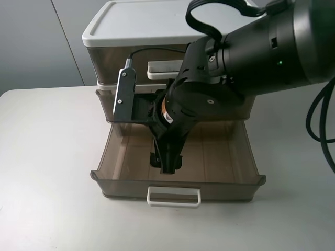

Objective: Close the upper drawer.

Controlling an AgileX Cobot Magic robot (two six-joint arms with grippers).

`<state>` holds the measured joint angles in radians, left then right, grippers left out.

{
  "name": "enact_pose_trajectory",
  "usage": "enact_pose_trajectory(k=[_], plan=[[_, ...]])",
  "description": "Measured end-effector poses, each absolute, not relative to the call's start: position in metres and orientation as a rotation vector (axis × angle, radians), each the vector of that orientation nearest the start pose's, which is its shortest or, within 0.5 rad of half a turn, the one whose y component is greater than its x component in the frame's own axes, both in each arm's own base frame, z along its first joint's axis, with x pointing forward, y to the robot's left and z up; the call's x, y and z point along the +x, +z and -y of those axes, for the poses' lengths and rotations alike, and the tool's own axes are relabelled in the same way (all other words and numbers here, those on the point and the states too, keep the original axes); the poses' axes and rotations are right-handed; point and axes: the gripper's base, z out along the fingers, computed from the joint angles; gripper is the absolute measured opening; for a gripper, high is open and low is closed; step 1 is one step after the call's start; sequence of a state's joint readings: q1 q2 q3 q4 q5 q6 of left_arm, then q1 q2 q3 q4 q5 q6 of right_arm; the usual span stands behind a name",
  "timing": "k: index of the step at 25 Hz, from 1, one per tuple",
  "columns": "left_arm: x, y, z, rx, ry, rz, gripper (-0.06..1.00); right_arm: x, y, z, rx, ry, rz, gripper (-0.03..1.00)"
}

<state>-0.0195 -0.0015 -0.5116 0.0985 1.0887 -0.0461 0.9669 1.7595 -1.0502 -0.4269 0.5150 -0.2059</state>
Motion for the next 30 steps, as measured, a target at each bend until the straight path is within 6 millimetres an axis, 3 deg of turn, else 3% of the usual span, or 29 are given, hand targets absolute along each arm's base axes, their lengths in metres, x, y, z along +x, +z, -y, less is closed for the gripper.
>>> enact_pose_trajectory(k=[11,18,25,30], plan=[[-0.008,0.279,-0.008,-0.032,0.079,-2.056,0.74,0.196,0.218,-0.279,-1.658,0.027,-1.959,0.69],[-0.008,0.279,-0.008,-0.032,0.079,-2.056,0.74,0.186,0.233,-0.271,-1.602,0.077,-2.012,0.69],[-0.008,0.279,-0.008,-0.032,0.079,-2.056,0.74,0.166,0.219,-0.266,-1.641,0.150,-2.097,0.69],[-0.008,0.279,-0.008,-0.032,0.079,-2.056,0.74,0.170,0.212,-0.258,-1.624,0.133,-2.136,0.69]])
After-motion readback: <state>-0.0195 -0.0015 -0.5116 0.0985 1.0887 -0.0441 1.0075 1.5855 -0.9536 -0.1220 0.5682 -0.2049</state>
